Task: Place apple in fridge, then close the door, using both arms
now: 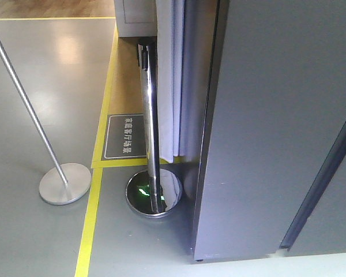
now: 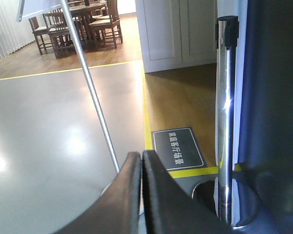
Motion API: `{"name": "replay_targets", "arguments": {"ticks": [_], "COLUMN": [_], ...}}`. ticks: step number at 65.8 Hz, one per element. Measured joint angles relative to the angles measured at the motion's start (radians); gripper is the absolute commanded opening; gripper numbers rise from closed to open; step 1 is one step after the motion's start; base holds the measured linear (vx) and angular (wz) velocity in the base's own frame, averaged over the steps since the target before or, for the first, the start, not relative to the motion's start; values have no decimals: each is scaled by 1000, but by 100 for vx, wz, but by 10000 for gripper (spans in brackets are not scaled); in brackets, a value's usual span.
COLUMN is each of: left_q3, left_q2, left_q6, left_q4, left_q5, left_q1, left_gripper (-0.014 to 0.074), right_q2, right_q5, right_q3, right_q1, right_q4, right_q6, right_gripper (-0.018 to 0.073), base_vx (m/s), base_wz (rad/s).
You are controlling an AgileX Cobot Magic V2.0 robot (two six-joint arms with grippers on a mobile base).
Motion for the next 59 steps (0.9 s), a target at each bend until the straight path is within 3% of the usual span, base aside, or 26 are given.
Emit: {"name": "replay_targets", "arguments": {"ticks": [12,59], "left_q3": [0,0], "left_q2": [0,0], "left_q6": [0,0], "left_q4": [0,0], "left_q5": [0,0], "left_q1": [0,0], "left_gripper": [-8,-8], "right_q2": [0,0], "right_q5": [-1,-1], "right_q3": [0,0], "right_q1": [-31,-31], "right_q4": [0,-3], "right_q6": [3,3], "right_gripper": [-3,-3], "base_vx": [0,0], "base_wz": [0,0]}}
